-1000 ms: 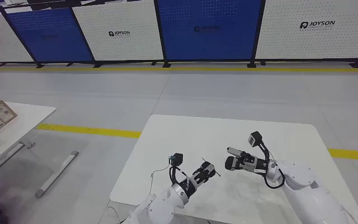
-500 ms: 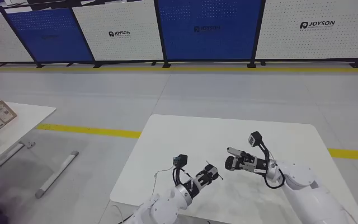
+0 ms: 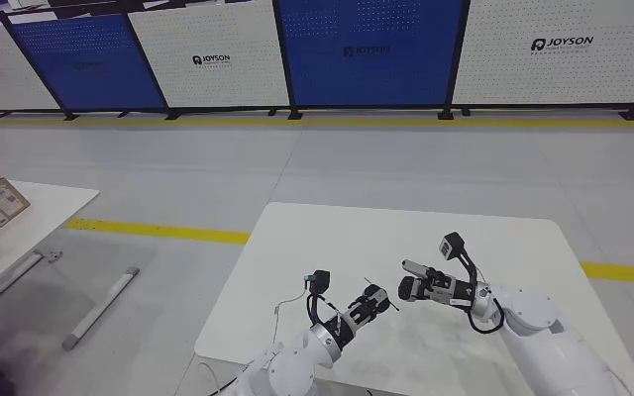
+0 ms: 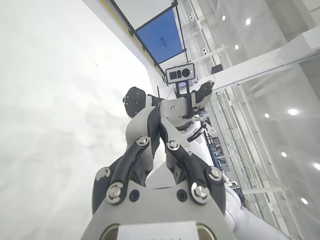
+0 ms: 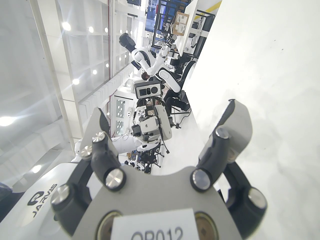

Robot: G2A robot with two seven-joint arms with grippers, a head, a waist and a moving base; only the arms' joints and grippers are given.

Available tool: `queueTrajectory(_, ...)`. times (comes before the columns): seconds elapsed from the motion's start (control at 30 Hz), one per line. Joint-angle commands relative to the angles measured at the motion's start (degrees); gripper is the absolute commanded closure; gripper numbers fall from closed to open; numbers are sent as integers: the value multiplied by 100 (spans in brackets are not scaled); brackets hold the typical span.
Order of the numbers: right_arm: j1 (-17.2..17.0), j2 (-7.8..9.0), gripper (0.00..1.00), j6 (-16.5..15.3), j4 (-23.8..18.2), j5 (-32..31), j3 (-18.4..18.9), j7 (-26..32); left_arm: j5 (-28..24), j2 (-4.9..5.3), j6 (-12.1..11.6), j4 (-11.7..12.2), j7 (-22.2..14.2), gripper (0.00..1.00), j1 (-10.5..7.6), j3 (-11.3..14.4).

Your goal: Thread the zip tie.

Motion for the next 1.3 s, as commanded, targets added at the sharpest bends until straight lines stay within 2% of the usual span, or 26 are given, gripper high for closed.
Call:
queueTrajectory(0.0, 0, 0, 0, 0, 0, 0, 0, 0, 0, 0, 0, 0, 0, 100, 0, 0)
queueTrajectory(0.03, -14, 6, 0, 37, -57, -101, 2, -72, 0, 0, 0, 0, 0, 100, 0, 0)
queueTrajectory(0.2, 217, 151, 0, 1143, -568, -1120, 161, -24, 0, 0, 0, 0, 0, 100, 0, 0)
queueTrajectory(0.4, 361, 316, 0, 2221, -1129, -1944, 400, 209, 0, 0, 0, 0, 0, 100, 0, 0)
queueTrajectory(0.83, 343, 318, 0, 2190, -1177, -1984, 396, 171, 0, 0, 0, 0, 0, 100, 0, 0)
queueTrajectory(0.93, 285, 403, 0, 2222, -1402, -2287, 554, 303, 0, 0, 0, 0, 0, 100, 0, 0)
queueTrajectory(1.13, 189, 684, 0, 2751, -1851, -3293, 1099, 929, 0, 0, 0, 0, 0, 100, 0, 0)
queueTrajectory(1.2, 266, 738, 0, 2706, -1663, -3361, 1213, 1256, 0, 0, 0, 0, 0, 100, 0, 0)
queueTrajectory(1.27, 296, 732, 0, 2507, -1537, -3225, 1267, 1080, 0, 0, 0, 0, 0, 100, 0, 0)
